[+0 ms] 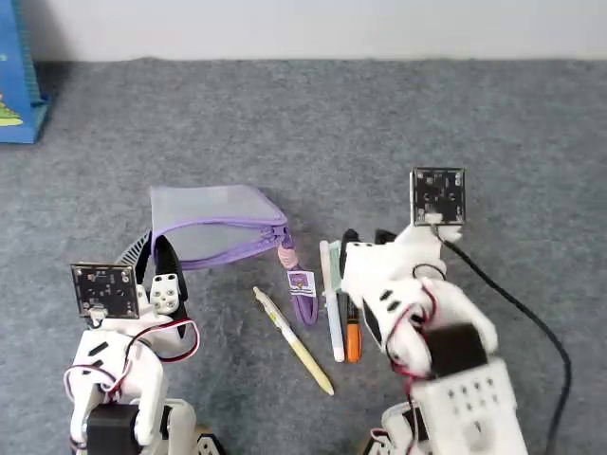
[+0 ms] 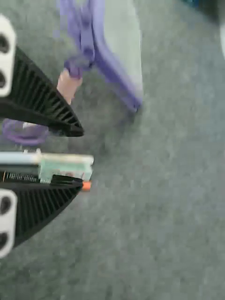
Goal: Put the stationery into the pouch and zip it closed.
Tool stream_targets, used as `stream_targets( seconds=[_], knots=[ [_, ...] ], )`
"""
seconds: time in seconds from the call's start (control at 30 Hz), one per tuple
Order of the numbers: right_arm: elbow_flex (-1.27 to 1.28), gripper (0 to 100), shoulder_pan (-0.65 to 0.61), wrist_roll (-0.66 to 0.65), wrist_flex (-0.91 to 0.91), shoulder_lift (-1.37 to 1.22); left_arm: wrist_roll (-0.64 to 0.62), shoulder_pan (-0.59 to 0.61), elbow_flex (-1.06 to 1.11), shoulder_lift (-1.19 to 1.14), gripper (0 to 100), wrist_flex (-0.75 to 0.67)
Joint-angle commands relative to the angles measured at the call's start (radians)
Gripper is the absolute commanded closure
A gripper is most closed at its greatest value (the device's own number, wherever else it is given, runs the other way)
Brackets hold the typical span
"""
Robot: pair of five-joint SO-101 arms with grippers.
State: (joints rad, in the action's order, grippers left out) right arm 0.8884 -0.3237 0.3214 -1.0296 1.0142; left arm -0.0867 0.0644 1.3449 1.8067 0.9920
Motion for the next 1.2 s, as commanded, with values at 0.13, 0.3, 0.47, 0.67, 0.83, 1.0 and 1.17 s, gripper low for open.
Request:
stream_targets(
  seconds=[0.13,0.3,0.47,0.67,0.83,1.0,1.17],
  knots=[
    [-0.095,86.4,0.031,-0.014,0.028,-0.423,-0.014,-0.003,-0.019,0.017,99,-0.032],
    [-0.201,86.5,0.074,-0.018,0.13,-0.713,-0.014,-0.003,-0.018,0.017,99,-0.031],
    [-0.327,86.5,0.068,-0.061,0.14,-0.929,-0.012,-0.003,-0.018,0.017,99,-0.031],
    [-0.436,86.5,0.059,-0.064,0.134,-1.064,-0.012,-0.003,-0.018,0.017,99,-0.032],
    [-0.445,86.5,-0.001,-0.064,0.137,-1.076,-0.011,-0.003,-0.018,0.017,99,-0.032],
    [-0.442,86.5,-0.021,-0.064,0.176,-1.087,-0.011,-0.003,-0.018,0.017,99,-0.032],
    [-0.446,86.5,0.001,-0.109,0.183,-1.162,-0.011,-0.003,-0.018,0.017,99,-0.032]
  ],
)
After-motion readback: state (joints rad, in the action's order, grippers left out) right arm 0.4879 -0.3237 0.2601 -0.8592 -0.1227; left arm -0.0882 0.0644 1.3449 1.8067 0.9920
